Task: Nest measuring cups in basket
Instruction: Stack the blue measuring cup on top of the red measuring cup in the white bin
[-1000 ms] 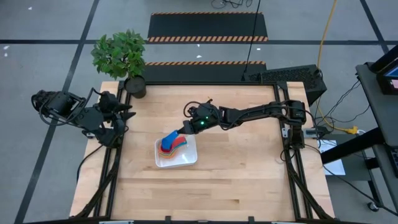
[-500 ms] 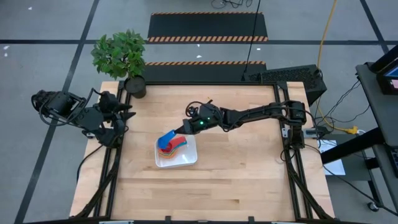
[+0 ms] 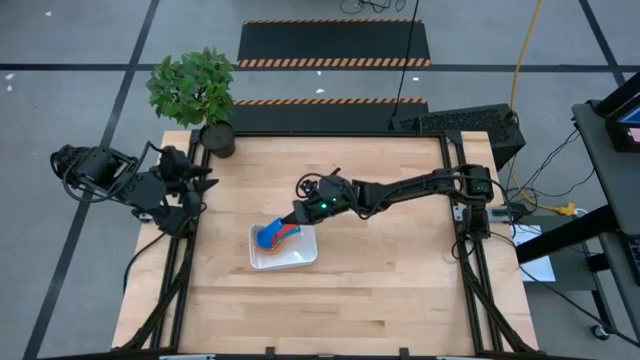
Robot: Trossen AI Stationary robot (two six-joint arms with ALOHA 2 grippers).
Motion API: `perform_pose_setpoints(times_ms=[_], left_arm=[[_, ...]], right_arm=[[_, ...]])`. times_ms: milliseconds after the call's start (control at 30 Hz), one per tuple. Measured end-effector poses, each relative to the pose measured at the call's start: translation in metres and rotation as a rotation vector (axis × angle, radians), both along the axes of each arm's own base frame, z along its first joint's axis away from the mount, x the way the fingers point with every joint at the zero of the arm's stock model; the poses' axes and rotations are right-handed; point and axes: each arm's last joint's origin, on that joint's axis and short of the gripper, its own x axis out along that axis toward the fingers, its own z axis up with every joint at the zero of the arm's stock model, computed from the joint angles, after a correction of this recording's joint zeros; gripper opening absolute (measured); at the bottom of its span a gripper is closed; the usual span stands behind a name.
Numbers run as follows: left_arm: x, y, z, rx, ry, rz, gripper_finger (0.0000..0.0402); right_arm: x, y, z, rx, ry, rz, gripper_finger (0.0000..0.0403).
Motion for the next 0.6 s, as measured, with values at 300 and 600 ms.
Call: perform_pose_setpoints(times_ms=[300, 600], left_arm=[[0.0, 0.0003, 0.0002, 0.007, -0.006, 0.011, 0.017], [0.0, 0.0003, 0.0002, -0.008, -0.014, 0.022, 0.017]], right_arm=[[0.0001, 0.0005, -0.0008, -0.041, 0.002, -0.035, 0.0], [-0.0011, 0.0005, -0.0045, -0.044, 0.042, -0.035, 0.0004]])
